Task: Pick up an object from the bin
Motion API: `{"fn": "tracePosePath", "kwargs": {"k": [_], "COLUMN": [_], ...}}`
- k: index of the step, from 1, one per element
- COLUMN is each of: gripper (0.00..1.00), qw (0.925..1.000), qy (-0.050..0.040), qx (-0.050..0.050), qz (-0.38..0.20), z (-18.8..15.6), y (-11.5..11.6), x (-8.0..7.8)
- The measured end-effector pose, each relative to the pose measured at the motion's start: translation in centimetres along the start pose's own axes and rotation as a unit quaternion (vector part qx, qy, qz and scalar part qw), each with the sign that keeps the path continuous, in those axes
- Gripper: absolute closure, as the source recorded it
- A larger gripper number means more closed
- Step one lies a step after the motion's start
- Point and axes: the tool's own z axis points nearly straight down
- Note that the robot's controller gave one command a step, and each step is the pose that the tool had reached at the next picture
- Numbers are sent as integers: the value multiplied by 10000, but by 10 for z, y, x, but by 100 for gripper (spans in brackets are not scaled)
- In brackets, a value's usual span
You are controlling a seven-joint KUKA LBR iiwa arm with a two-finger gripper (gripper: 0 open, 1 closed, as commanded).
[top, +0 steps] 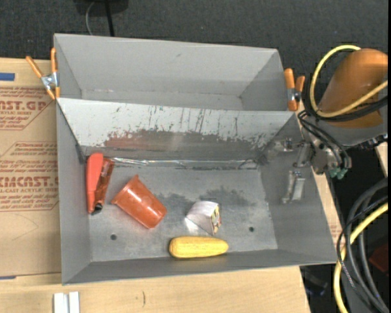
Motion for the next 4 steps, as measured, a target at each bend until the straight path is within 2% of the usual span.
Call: {"fn": "tracePosePath", "kwargs": {"k": [1, 2, 3, 4], "gripper": [0, 0, 0, 100], "qw": [10000, 9999, 9999, 9995], "qy": [-33, -61, -30, -70], "qx": [6, 18, -3, 20], "qz": [-7, -115, 103, -313], "z": [-5, 42, 82, 109], "y": [1, 28, 59, 90], "x": [-1, -5, 0, 11]}}
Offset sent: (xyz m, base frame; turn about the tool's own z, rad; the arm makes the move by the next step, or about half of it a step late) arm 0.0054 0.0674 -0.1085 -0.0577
